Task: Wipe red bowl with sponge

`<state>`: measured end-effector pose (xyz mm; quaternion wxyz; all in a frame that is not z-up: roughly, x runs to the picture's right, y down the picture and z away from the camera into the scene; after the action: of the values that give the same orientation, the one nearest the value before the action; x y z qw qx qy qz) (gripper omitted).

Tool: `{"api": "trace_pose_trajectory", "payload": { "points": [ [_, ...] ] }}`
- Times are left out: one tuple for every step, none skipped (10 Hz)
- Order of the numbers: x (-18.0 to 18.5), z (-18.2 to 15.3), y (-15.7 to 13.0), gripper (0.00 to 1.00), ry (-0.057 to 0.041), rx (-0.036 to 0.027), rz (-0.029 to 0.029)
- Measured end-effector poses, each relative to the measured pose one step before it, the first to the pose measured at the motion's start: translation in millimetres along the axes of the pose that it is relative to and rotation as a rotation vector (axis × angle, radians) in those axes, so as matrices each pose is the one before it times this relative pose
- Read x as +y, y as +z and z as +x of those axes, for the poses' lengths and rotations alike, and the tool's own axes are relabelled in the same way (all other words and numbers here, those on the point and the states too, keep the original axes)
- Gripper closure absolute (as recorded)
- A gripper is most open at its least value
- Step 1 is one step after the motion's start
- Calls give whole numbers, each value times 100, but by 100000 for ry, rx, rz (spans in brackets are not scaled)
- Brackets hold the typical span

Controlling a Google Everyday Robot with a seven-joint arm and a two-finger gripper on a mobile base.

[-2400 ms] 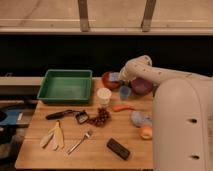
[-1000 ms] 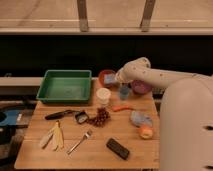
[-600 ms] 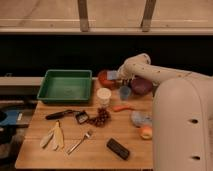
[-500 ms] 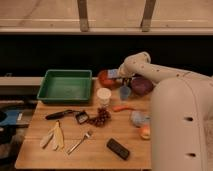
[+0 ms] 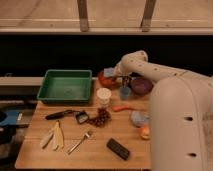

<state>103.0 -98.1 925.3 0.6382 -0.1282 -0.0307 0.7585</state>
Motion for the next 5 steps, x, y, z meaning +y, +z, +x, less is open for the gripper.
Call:
{"api": "trace_pose_trajectory", "payload": {
  "points": [
    [237, 743, -493, 100, -866, 291, -751],
    [-201, 988, -825, 100, -133, 415, -675],
    [-623, 363, -454, 100, 246, 92, 246],
    [-795, 194, -401, 100, 549, -106, 536],
    [-460, 130, -250, 100, 436, -104, 550]
  ]
}}
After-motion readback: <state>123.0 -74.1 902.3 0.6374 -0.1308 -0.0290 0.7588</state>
